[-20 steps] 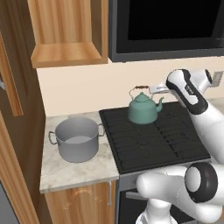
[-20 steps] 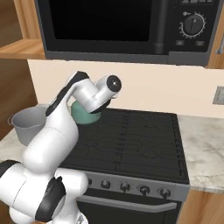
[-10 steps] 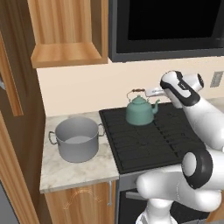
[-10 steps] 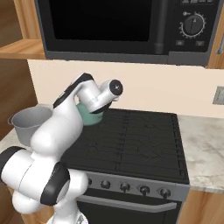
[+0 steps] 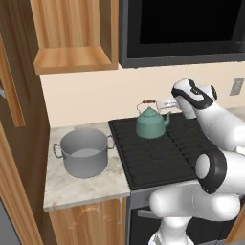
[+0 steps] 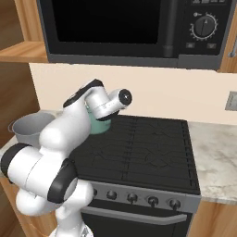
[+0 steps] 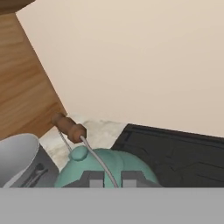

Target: Pick the kettle from the cabinet and place it on a stove burner. Then pick the pot from the counter and place it on another stove burner. Finally, turn both burners on.

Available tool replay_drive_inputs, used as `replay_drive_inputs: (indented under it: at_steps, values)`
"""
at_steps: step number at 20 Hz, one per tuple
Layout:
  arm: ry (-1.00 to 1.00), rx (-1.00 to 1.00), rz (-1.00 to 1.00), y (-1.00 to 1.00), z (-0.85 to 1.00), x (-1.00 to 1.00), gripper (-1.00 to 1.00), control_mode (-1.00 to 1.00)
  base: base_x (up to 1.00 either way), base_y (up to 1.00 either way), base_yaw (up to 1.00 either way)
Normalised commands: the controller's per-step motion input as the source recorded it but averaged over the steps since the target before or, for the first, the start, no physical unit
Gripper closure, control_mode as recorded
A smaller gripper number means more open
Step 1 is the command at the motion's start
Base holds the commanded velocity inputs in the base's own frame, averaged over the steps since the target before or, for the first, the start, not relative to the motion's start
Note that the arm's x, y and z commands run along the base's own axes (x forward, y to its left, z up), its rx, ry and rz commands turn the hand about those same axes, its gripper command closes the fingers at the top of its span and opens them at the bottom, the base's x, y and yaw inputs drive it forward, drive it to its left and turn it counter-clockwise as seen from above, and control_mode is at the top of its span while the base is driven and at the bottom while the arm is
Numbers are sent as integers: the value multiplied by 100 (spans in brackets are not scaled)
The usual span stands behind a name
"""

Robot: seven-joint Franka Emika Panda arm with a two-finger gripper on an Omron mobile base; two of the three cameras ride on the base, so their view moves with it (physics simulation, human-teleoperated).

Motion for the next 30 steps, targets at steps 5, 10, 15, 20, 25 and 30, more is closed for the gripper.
replay_drive_inputs:
  at_steps: [5,10,15,20,25,30]
  values:
    - [-4,0,2,0,-19,32,100,-100,0,0,0]
    - [-2,0,2,-1,-17,35,100,-100,0,0,0]
    - [0,0,2,-5,-3,34,100,-100,0,0,0]
    - [-1,0,2,-5,-2,37,100,-100,0,0,0]
    - [-1,0,3,-3,-7,35,100,-100,0,0,0]
    - [-1,0,5,-5,-16,27,100,-100,0,0,0]
